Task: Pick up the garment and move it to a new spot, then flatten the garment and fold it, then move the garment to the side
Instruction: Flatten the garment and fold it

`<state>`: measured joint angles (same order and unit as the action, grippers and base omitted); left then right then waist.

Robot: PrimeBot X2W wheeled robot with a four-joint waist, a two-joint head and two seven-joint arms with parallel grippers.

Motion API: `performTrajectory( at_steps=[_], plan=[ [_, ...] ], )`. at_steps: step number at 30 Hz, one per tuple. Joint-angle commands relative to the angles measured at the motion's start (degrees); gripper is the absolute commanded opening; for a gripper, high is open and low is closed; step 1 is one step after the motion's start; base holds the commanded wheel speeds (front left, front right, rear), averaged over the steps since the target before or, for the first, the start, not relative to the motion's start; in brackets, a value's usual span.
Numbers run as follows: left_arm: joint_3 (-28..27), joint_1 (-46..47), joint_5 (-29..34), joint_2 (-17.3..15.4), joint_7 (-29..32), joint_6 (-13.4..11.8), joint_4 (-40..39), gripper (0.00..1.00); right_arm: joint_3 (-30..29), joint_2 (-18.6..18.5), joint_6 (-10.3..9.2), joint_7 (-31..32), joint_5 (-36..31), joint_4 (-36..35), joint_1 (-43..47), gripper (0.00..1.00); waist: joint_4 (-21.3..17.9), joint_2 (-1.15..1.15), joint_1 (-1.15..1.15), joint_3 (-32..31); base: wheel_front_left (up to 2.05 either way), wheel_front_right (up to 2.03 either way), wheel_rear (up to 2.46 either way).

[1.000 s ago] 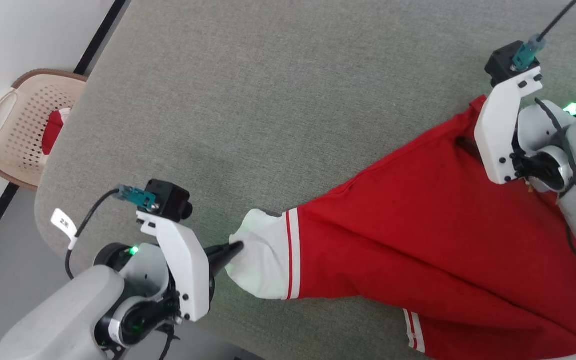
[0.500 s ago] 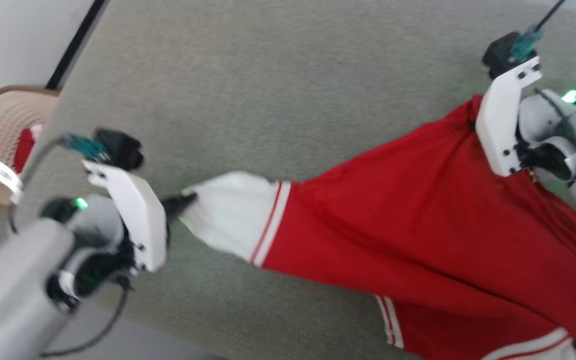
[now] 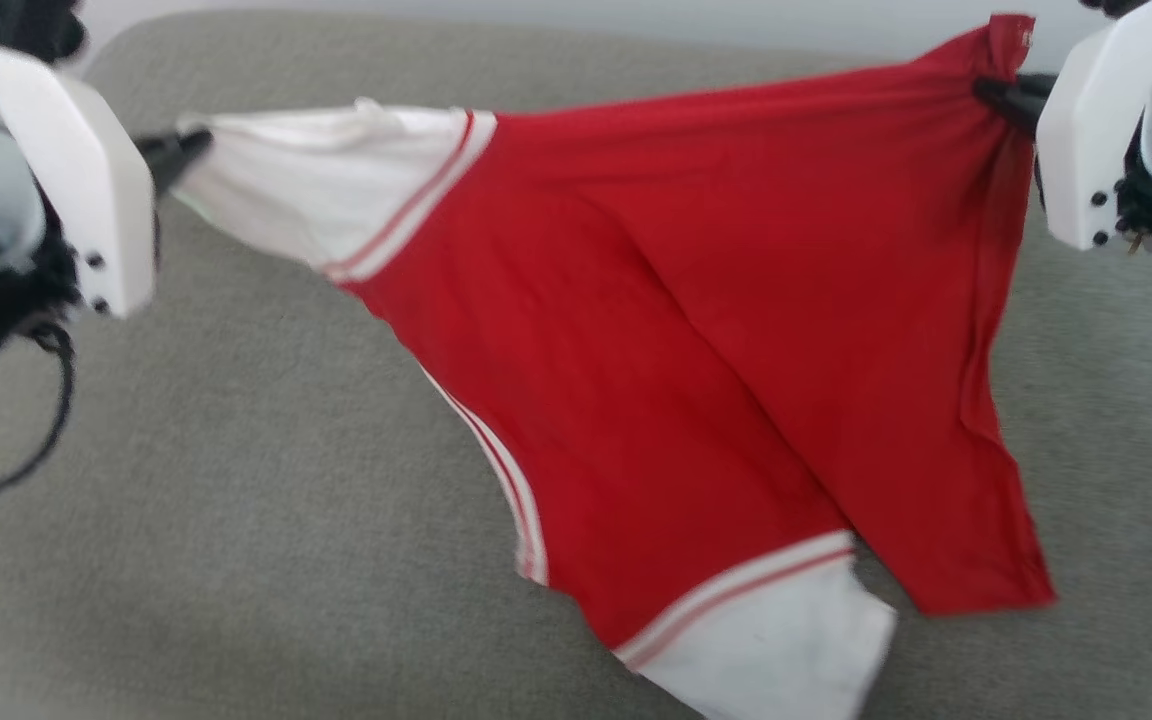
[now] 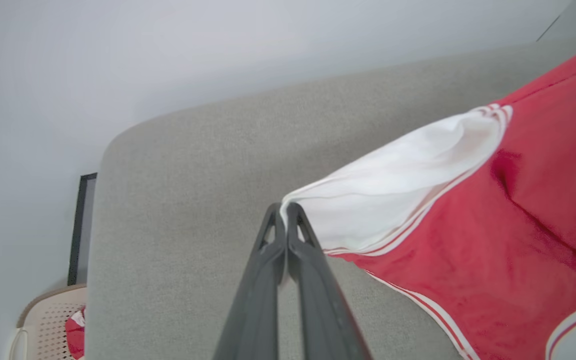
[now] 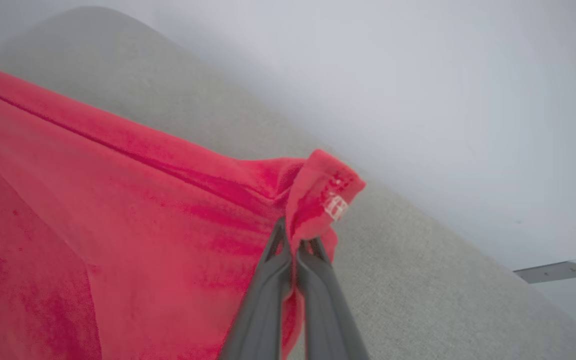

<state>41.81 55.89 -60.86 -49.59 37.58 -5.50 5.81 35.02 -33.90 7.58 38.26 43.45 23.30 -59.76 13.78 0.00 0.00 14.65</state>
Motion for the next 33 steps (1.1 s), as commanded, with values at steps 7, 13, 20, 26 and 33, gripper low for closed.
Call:
performTrajectory(
  at_steps=[7, 13, 20, 26, 33],
  plan=[
    [0.1, 8.5, 3.1, 0.9, 2.3, 2.6, 5.3, 0.00, -5.0, 1.2, -0.15, 2.0, -1.6, -4.1, 0.6, 0.00, -4.5, 0.00, 0.00, -5.0, 0.00, 0.00, 0.00],
    [0.4, 15.7, 7.1, 4.9, -1.0, 4.8, 11.7, 0.00, -10.3, 3.8, -0.15, 2.2, -6.8, -5.0, -1.1, 0.00, -5.4, 0.00, 0.00, -4.5, 0.00, 0.00, 0.00],
    [-1.5, 28.1, 15.4, 11.5, -17.6, 6.3, 24.2, 0.00, -16.5, 10.5, -0.15, -8.2, -19.6, 2.3, -9.2, 0.00, -6.7, 0.00, 0.00, 1.3, 0.00, 0.00, 0.00],
    [-3.3, 38.8, 22.3, 15.5, -36.5, 5.3, 34.2, 0.00, -21.9, 16.2, -0.16, -25.2, -32.6, 11.1, -18.4, 0.00, -6.9, 0.00, 0.00, 6.0, 0.00, 0.00, 0.00],
    [-0.1, 39.0, 24.5, 17.6, -47.4, 11.2, 41.2, 0.00, -22.3, 19.9, -0.15, -34.7, -39.0, 21.0, -19.8, 0.00, -5.8, 0.00, 0.00, 7.0, 0.00, 0.00, 0.00]
  ],
)
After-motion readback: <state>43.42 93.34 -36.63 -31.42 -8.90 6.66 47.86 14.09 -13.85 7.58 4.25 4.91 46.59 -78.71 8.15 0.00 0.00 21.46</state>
